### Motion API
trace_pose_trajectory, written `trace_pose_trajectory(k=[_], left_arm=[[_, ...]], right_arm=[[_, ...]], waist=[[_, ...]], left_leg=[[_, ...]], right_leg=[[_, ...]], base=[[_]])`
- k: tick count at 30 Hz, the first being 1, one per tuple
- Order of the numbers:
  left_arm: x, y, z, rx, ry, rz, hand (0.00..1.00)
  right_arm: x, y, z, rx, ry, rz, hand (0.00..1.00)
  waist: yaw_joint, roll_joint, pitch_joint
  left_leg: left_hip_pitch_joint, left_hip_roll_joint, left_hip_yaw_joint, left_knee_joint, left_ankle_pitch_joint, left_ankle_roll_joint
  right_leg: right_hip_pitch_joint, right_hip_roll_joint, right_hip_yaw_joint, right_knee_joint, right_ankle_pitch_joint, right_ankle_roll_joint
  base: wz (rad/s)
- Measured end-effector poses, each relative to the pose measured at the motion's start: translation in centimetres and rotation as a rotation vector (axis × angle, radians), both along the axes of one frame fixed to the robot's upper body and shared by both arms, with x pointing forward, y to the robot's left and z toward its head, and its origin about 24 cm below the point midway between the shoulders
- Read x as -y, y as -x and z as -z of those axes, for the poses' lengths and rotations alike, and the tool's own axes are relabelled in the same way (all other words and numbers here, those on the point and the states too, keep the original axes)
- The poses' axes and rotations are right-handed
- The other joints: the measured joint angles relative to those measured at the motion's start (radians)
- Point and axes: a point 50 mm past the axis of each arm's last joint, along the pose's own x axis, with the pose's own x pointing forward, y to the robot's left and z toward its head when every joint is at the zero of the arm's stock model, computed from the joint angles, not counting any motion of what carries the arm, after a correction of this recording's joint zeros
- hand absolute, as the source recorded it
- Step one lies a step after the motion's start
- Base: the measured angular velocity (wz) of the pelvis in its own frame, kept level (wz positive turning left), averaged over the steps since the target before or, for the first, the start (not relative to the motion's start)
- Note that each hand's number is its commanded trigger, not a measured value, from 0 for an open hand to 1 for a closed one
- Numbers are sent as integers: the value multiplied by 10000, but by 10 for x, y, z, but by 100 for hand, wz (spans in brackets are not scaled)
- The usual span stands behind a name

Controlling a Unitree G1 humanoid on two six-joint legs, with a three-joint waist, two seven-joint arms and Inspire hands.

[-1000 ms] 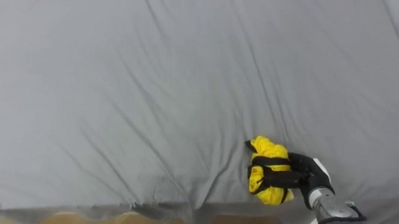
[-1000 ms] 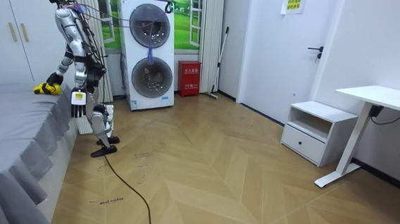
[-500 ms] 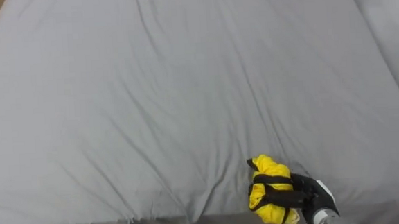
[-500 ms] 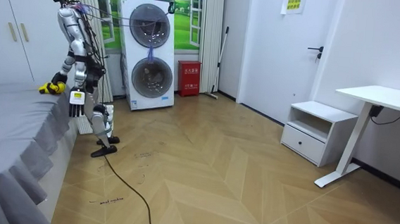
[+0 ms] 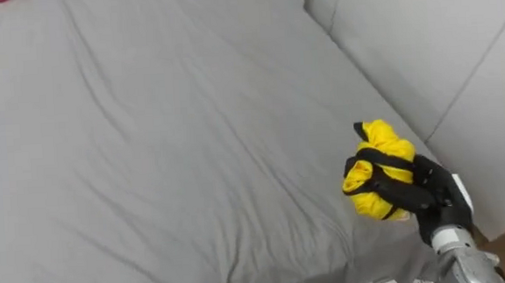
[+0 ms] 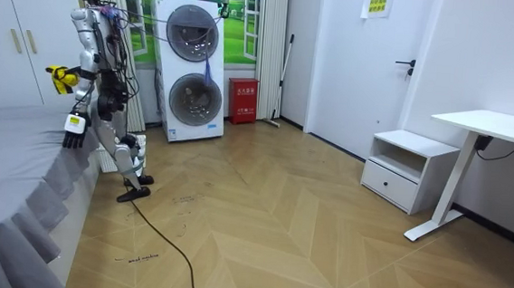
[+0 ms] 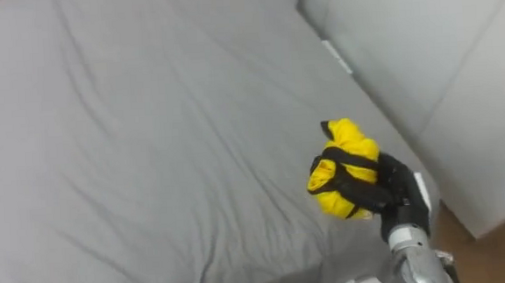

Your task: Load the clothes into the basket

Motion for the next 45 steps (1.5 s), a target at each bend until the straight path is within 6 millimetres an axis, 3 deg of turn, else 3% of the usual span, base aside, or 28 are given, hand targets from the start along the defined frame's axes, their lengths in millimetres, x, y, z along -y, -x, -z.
trace_pose_trajectory(k=[7, 11, 14, 18, 21, 24, 27, 34, 35, 36, 39, 45], left_arm=[[-5, 12, 2, -520, -143, -569, 0], [-5, 15, 2, -703, -377, -521, 0], [-4, 17, 3, -763, -418, -450, 0], [-2, 17, 4, -857, -268, -348, 0], [1, 15, 4, -819, 10, -474, 0], [3, 4, 3, -431, 362, -898, 0], [6, -5, 3, -279, 516, -920, 0], [11, -28, -2, 509, 554, -416, 0], [11, -31, -2, 550, 552, -316, 0], [13, -37, -3, 692, 557, -153, 0], [17, -47, -6, 903, 572, 225, 0], [22, -56, -7, 1084, 649, 581, 0]], right_arm=[[21, 17, 5, -381, -196, 1141, 100], [23, 30, 16, -961, -278, 1337, 100], [25, 37, 22, -1298, -310, 1495, 100], [33, 34, 27, -1542, -292, 1815, 100], [40, 35, 39, -2083, -625, 2398, 100], [43, 27, 40, -2153, -831, 2854, 100], [45, 14, 39, -2185, -845, 2920, 100], [52, -19, 20, -1802, -449, 3282, 100], [53, -22, 19, -1746, -430, 3322, 64], [55, -26, 16, -1629, -390, 3479, 4], [58, -27, 18, -1794, -409, 3897, 0], [55, -25, 25, -2277, -415, 4095, 0]], waist=[[-655, 81, 10], [-742, 150, 3], [-871, 325, 8], [-1063, 716, 6], [-1246, 1027, -16], [-1250, 1302, 64], [-1246, 1529, 77], [-1087, 1677, 98], [-1049, 1680, 98], [-898, 1671, 105], [-614, 1675, 108], [-567, 1694, 110]], left_leg=[[43, 180, 479, -22, -156, -15], [-80, 309, 760, -15, -266, -48], [-330, 348, 1025, -17, -302, -30], [-938, 377, 1486, 80, -327, 18], [-1474, 354, 1523, 227, -348, 72], [-2186, 284, 1576, 411, -293, 174], [-2771, 222, 1672, 442, -208, 294], [-3913, 30, 1680, 586, 10, 440], [-3998, 29, 1679, 617, 10, 442], [-4133, 10, 1680, 628, 29, 472], [-4247, 7, 1648, 630, 36, 479], [-4411, -54, 1516, 661, 42, 479]], right_leg=[[-136, 240, 510, 12, 137, -24], [-392, 373, 762, 23, 278, -52], [-831, 463, 1097, 186, 348, -32], [-1715, 527, 1527, 502, 461, 40], [-2360, 524, 1610, 848, 460, 64], [-3286, 522, 1853, 1429, 399, 157], [-4060, 478, 1896, 1762, 379, 181], [-5457, 310, 1883, 2487, 280, 247], [-5557, 305, 1881, 2513, 281, 248], [-5725, 296, 1888, 2581, 282, 250], [-5826, 290, 1861, 2602, 277, 244], [-5964, 198, 1752, 2713, 123, 238]], base=[[-19], [-30], [-31], [-38], [-18], [-20], [-7], [6], [5], [4], [4], [7]])
